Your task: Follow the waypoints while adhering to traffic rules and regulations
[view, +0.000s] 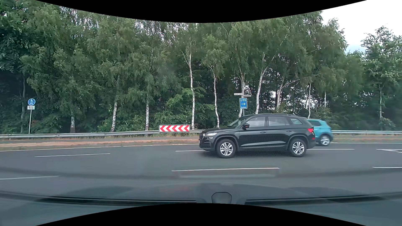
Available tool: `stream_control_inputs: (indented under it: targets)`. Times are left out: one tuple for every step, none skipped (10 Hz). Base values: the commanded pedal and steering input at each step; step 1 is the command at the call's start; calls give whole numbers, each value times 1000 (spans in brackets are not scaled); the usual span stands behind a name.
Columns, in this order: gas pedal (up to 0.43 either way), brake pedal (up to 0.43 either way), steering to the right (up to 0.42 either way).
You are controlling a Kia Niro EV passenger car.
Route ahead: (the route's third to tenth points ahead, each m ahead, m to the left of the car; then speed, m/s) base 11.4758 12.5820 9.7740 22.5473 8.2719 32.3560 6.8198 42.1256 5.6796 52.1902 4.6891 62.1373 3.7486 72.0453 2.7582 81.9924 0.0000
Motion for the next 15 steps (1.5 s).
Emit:
stream_control_inputs:
  targets:
    - [0, 250, -289]
    - [0, 250, -289]
    - [0, 250, -289]
    - [0, 250, -288]
    - [0, 250, -289]
    - [0, 250, -289]
    - [0, 250, -289]
    - [0, 250, -289]
    - [0, 250, -288]
    - [0, 250, -288]
    - [0, 250, -287]
    - [0, 250, -288]
    - [0, 250, -287]
    - [0, 250, -286]
    - [0, 250, -286]
